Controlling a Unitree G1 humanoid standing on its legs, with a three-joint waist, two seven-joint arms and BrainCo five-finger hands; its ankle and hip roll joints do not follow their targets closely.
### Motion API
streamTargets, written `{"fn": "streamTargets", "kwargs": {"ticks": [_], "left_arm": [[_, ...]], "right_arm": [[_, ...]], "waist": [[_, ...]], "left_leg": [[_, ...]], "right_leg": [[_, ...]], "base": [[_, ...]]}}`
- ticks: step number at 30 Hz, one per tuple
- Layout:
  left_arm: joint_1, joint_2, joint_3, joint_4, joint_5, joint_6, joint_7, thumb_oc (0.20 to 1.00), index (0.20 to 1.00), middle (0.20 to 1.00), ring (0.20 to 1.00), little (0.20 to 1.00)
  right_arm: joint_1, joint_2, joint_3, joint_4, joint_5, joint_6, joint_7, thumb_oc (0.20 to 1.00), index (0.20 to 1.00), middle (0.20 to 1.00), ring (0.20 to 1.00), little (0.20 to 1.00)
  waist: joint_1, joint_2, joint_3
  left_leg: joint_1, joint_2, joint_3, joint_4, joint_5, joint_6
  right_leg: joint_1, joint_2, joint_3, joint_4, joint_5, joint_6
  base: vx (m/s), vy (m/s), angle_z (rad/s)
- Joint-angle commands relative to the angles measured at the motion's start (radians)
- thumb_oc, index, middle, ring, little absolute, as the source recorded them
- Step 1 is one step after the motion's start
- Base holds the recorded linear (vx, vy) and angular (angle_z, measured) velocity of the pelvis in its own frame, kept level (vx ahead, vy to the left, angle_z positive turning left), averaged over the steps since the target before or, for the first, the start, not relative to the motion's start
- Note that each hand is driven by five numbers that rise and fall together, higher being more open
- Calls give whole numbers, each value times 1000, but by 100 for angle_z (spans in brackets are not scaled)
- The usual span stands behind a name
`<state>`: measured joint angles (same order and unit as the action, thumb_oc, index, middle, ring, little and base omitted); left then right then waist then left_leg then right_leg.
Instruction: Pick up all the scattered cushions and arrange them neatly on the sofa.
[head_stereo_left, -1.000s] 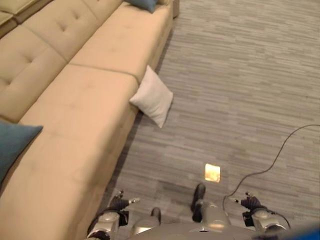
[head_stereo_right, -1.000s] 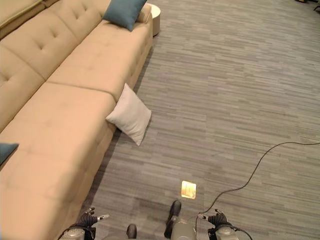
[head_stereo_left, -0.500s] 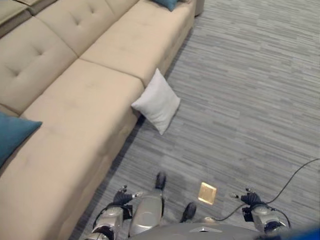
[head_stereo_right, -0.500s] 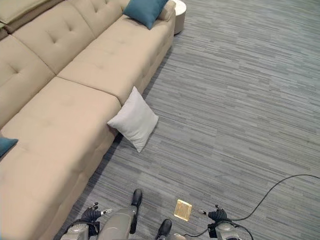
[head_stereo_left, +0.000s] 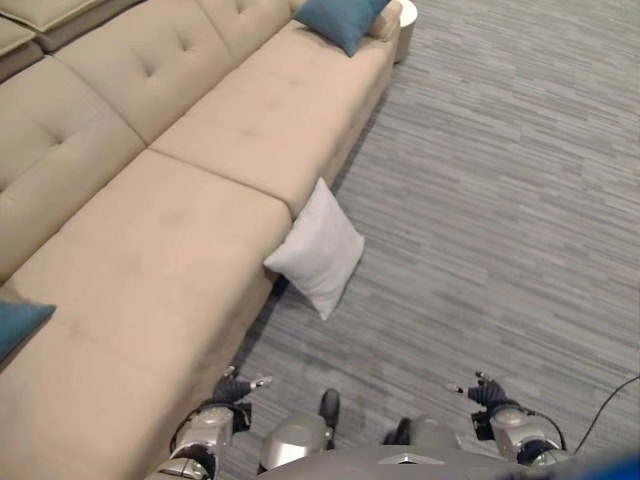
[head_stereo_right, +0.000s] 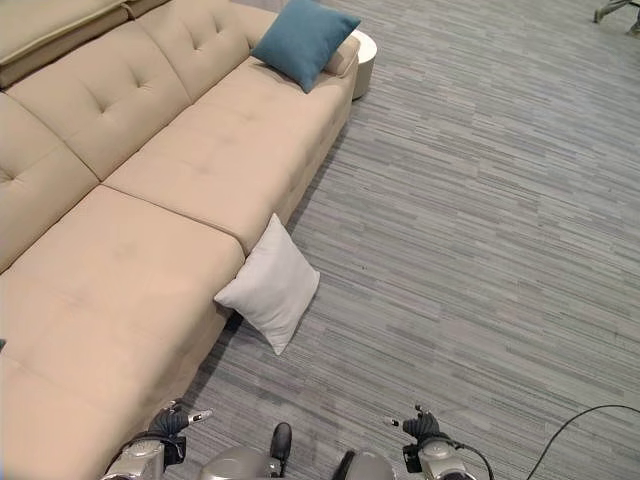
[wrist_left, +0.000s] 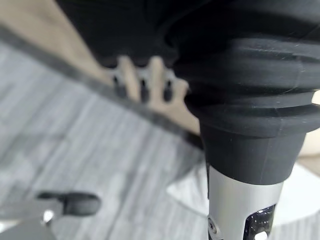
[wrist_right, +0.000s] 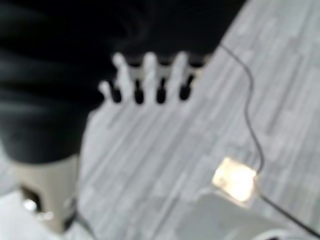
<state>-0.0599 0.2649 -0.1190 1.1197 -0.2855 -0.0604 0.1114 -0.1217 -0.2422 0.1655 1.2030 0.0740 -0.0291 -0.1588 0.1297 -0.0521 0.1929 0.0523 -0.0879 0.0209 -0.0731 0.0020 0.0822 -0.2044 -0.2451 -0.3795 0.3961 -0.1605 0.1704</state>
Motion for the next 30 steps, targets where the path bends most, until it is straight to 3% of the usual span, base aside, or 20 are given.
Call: {"fn": "streamTargets", "kwargs": {"ticks": [1, 4, 9, 11, 12, 14, 15, 17, 18, 19, 22, 25, 28, 29, 30], "left_arm": [[12, 8, 11, -19, 12, -15, -2, 1000, 1000, 1000, 1000, 1000], [16, 11, 19, -1, 12, -17, -2, 1000, 1000, 1000, 1000, 1000], [26, -4, 9, 32, 26, -11, -5, 1000, 1000, 1000, 1000, 1000], [25, -22, -2, 29, 17, -6, -10, 1000, 1000, 1000, 1000, 1000], [16, -26, -11, 18, 9, -6, -11, 1000, 1000, 1000, 1000, 1000], [4, -32, -25, 6, 5, -5, -12, 1000, 1000, 1000, 1000, 1000], [-1, -33, -35, -4, 4, -4, -16, 1000, 1000, 1000, 1000, 1000], [-1, -41, -38, -10, 7, -6, -19, 1000, 1000, 1000, 1000, 1000], [4, -43, -35, -5, 15, -4, -19, 1000, 1000, 1000, 1000, 1000], [8, -44, -35, -3, 25, -3, -18, 1000, 1000, 1000, 1000, 1000], [12, -45, -29, 8, 46, 4, -21, 1000, 1000, 1000, 1000, 1000], [26, -41, -6, 18, 23, 1, -18, 1000, 1000, 1000, 1000, 1000], [36, -36, 6, 29, 15, 3, -18, 1000, 1000, 1000, 1000, 1000], [37, -35, 9, 27, 12, 4, -16, 1000, 1000, 1000, 1000, 1000], [37, -29, 8, 25, 15, 6, -19, 1000, 1000, 1000, 1000, 1000]], "right_arm": [[-5, -33, -13, -16, 3, -10, -4, 1000, 1000, 1000, 1000, 1000], [-7, -37, -5, -14, -6, -5, -3, 1000, 1000, 1000, 1000, 1000], [0, -32, 5, -15, -5, -7, 5, 1000, 1000, 1000, 1000, 1000], [12, -38, 7, -18, 11, -16, -1, 1000, 1000, 1000, 1000, 1000], [10, -41, 6, -25, 30, -20, -4, 1000, 1000, 1000, 1000, 1000], [6, -49, 2, -23, 40, -20, -13, 1000, 1000, 1000, 1000, 1000], [5, -52, 1, -26, 50, -20, -13, 1000, 1000, 1000, 1000, 1000], [8, -53, -2, -30, 54, -20, -12, 1000, 1000, 1000, 1000, 1000], [11, -51, -4, -28, 48, -18, -9, 1000, 1000, 1000, 1000, 1000], [15, -50, -4, -27, 44, -18, -12, 1000, 1000, 1000, 1000, 1000], [20, -50, -9, -22, 46, -18, -14, 1000, 1000, 1000, 1000, 1000], [12, -38, 1, -23, 39, -18, -10, 1000, 1000, 1000, 1000, 1000], [8, -28, 8, -26, 16, -18, -1, 1000, 1000, 1000, 1000, 1000], [1, -25, 7, -28, 12, -17, 2, 1000, 1000, 1000, 1000, 1000], [0, -23, 6, -24, 2, -15, 3, 1000, 1000, 1000, 1000, 1000]], "waist": [[10, -11, 9], [-9, -12, -2], [-33, -13, -37], [-29, -9, -26], [-19, -18, -6], [-10, -27, 13], [-4, -29, 19], [8, -25, 20], [2, -19, 5], [-3, -6, -3], [6, 4, -13], [29, -13, -17], [43, -16, -34], [45, -16, -33], [43, -10, -35]], "left_leg": [[2, 56, -56, 95, -79, -91], [29, 66, -84, 80, -85, -100], [66, 98, -102, 80, -94, -123], [0, 118, -103, 276, -47, -167], [-60, 116, -90, 366, -17, -172], [-134, 125, -49, 444, -14, -170], [-164, 118, -27, 429, -15, -166], [-197, 65, -19, 363, -61, -148], [-198, 44, 7, 255, -34, -136], [-216, 55, 56, 183, 24, -136], [-272, 76, 155, 127, 115, -151], [-240, 54, 103, 150, 72, -139], [-195, 35, 74, 132, 42, -109], [-173, 29, 67, 124, 30, -97], [-133, 12, 52, 108, 10, -65]], "right_leg": [[79, 51, 19, -374, 281, 20], [60, 65, 92, -381, 303, 32], [83, 93, 95, -381, 286, 12], [132, 111, 62, -407, 260, -18], [152, 111, 55, -419, 251, -32], [189, 113, 16, -449, 234, -43], [207, 115, 4, -463, 227, -46], [233, 124, -5, -477, 213, -40], [235, 137, -19, -483, 206, -32], [246, 154, -29, -483, 193, -32], [279, 183, -44, -483, 160, -36], [301, 181, -49, -469, 147, -37], [300, 156, -56, -343, 115, -24], [288, 136, -59, -287, 120, -16], [224, 76, -46, -116, 195, 16]], "base": [[325, -161, 18], [276, -131, 27], [247, -174, 27], [166, -291, 24], [58, -282, 10], [70, -238, 21], [136, -170, 54], [223, -107, 68], [282, -69, 55], [279, -53, 48], [199, -36, 47], [215, 5, 6], [272, 87, -14], [309, 170, 11], [212, 144, 21]]}}
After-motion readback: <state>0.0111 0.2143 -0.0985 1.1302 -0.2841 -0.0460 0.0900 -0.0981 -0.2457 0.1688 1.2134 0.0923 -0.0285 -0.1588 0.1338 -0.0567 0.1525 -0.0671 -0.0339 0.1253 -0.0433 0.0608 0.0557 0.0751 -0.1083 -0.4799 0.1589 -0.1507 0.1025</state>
